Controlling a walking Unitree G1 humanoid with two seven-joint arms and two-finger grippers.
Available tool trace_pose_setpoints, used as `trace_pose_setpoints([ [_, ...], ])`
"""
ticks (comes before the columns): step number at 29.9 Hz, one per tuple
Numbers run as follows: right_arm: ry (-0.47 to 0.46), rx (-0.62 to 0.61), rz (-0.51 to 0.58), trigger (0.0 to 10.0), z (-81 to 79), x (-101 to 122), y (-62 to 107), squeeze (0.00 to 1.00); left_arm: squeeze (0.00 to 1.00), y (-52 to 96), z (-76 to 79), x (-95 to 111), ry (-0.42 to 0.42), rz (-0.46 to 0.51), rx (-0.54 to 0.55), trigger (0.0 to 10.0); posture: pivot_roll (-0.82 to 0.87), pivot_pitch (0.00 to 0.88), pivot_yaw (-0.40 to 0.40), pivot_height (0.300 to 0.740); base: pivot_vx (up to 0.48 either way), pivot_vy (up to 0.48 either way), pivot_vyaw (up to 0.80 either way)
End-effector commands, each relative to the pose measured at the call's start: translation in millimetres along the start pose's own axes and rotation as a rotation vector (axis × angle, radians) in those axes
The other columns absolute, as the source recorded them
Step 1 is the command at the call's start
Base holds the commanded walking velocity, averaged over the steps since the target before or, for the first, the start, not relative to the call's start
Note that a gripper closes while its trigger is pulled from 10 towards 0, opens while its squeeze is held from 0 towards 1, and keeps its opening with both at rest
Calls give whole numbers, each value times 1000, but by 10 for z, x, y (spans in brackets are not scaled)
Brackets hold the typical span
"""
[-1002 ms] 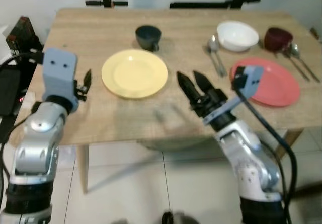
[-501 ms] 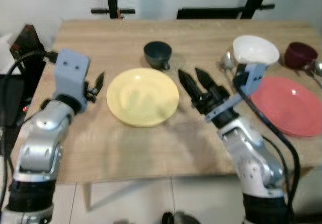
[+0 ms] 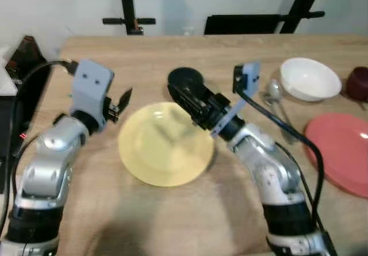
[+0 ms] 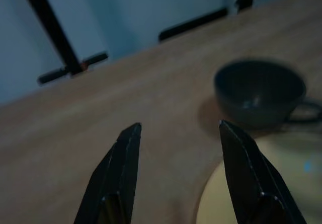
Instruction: Setting the table
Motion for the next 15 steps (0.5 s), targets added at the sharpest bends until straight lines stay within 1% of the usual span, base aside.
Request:
trace_pose_setpoints([
  [1,-7,48,-14,10000,-90,-41,-52,0,0,41,-13,-21,12,-12,-7,10000,1,79,-3,740,0,0,0],
  [3,-2,74,-43,10000,-106,-95,-66,0,0,66,59,15,24,-8,-62,10000,3,89,-8,740,0,0,0],
  [4,13,87,-67,10000,-103,-139,-75,0,0,89,120,56,20,2,-117,10000,6,94,-11,740,0,0,0],
  [5,13,87,-67,10000,-103,-139,-75,0,0,89,120,56,20,2,-117,10000,6,94,-11,740,0,0,0],
  [6,24,95,-84,10000,-93,-157,-82,0,0,104,152,105,14,8,-163,10000,8,100,-14,740,0,0,0],
  [8,28,100,-90,10000,-87,-163,-86,0,0,108,159,119,10,8,-176,10000,8,100,-14,740,0,0,0],
  [9,57,91,-121,10000,-27,-209,-72,0,0,107,150,158,-17,9,-199,10000,11,106,-18,740,0,0,0],
  [11,101,62,-147,10000,71,-257,-55,0,0,91,118,185,-27,10,-197,10000,14,109,-19,740,0,0,0],
  [13,126,37,-154,10000,139,-272,-46,0,0,86,95,201,-31,12,-191,10000,14,114,-21,740,0,0,0],
  [14,126,37,-154,10000,139,-272,-46,0,0,86,95,201,-31,12,-191,10000,14,114,-21,740,0,0,0],
  [15,149,14,-148,10000,188,-259,-38,0,0,84,81,214,-33,12,-187,10000,14,114,-21,740,0,0,0],
])
Point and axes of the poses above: a point about 5 cm out from each wrist's last joint towards the gripper, its own y axis pointing back from the gripper into the wrist, its own x axis along the axis of the wrist's last joint, z = x × y, the point moved 6 cm from there along -y, pointing out of the wrist towards the gripper, and after that the axes turned 2 degrees about -y, right-handed, at the moved point
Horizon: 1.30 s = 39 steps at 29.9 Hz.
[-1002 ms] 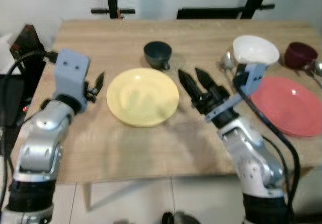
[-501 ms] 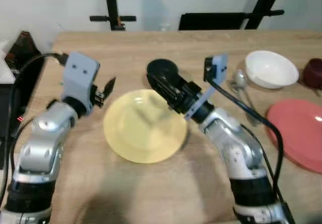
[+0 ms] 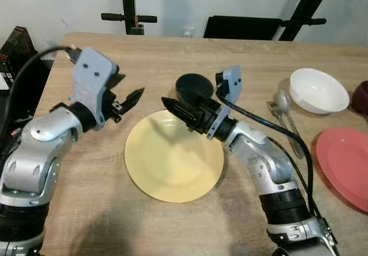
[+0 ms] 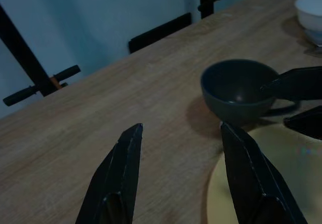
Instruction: Setting the table
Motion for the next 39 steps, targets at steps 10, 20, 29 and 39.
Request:
trace_pose_setpoints([
  [10,343,-84,-31,10000,337,124,238,0,0,18,1,-3,-15,-22,-17,10000,13,129,-19,740,0,0,0],
  [20,392,-106,-139,10000,605,-89,232,0,0,4,4,-15,-23,-31,-28,10000,11,138,-4,740,0,0,0],
  [29,243,-109,-126,10000,748,-117,256,0,0,0,-20,7,-41,-35,-42,10000,28,132,14,740,0,0,0],
  [39,281,-167,-113,10000,888,-108,296,0,0,-3,-9,21,-47,-32,-46,10000,38,125,19,740,0,0,0],
])
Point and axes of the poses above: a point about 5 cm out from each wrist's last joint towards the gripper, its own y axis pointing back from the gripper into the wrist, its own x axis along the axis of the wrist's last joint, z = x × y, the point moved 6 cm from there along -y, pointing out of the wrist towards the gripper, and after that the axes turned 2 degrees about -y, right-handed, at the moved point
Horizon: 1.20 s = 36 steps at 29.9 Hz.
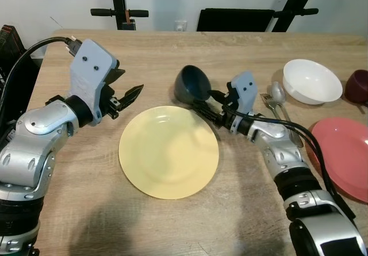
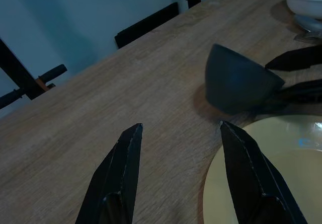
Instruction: Setting the table
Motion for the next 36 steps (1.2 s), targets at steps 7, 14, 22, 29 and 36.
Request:
trace_pose_setpoints([
  [7,15,-50,96,10000,171,250,64,0,0,-14,56,-41,3,-14,-21,10000,35,121,19,740,0,0,0],
  [14,46,-63,92,10000,229,240,134,0,0,-38,81,-46,11,-8,-25,10000,24,121,16,740,0,0,0],
  [22,56,21,97,10000,4,288,-135,0,0,-55,95,-40,17,-2,-20,10000,39,126,1,740,0,0,0],
  [29,64,105,59,10000,-225,232,-319,0,0,-14,49,-48,13,-7,2,10000,57,127,-14,740,0,0,0],
  [36,44,126,-41,0,-315,-21,-373,0,0,12,41,-62,18,-10,21,10000,67,128,-25,740,0,0,0],
])
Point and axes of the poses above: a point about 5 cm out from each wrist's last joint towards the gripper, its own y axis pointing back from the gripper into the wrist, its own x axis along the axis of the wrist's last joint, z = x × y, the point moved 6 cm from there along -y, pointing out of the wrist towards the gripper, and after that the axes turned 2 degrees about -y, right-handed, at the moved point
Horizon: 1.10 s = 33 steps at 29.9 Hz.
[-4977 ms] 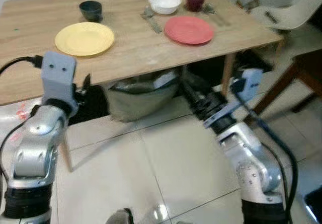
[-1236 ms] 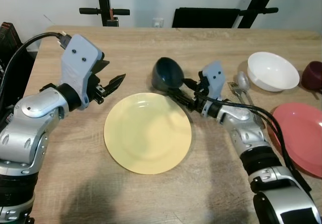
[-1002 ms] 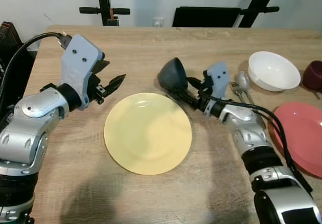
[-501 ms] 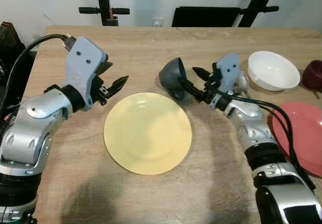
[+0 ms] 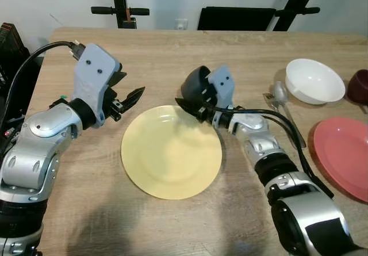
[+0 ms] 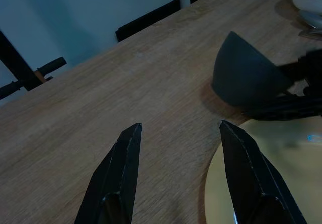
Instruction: Setting the table
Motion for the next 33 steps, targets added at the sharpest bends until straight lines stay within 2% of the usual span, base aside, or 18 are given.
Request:
trace_pose_setpoints([
  [1,8,4,-20,0,4,-31,-1,0,0,26,3,-18,4,-5,6,10000,67,128,-25,740,0,0,0],
  [8,-27,-36,-3,0,85,-33,33,0,0,14,8,-23,10,-4,10,10000,54,127,-24,740,0,0,0],
  [24,-66,-122,132,0,295,227,127,0,0,-31,55,-48,39,-2,26,10000,34,122,-26,740,0,0,0],
  [25,-57,-231,293,10000,447,598,251,0,0,-36,-11,-90,76,-3,107,10000,20,116,-18,740,0,0,0],
  [28,-66,-346,482,10000,489,1016,510,0,0,-3,-88,-132,114,-4,199,10000,17,113,-10,740,0,0,0],
  [29,-66,-346,482,10000,489,1016,510,0,0,-3,-88,-132,114,-4,199,10000,17,113,-10,740,0,0,0],
  [30,-84,-382,546,10000,450,1131,637,0,0,30,-113,-161,132,-11,229,10000,12,113,-1,740,0,0,0],
  [33,-98,-404,581,10000,407,1188,734,0,0,68,-129,-188,136,-20,249,10000,7,113,5,740,0,0,0],
])
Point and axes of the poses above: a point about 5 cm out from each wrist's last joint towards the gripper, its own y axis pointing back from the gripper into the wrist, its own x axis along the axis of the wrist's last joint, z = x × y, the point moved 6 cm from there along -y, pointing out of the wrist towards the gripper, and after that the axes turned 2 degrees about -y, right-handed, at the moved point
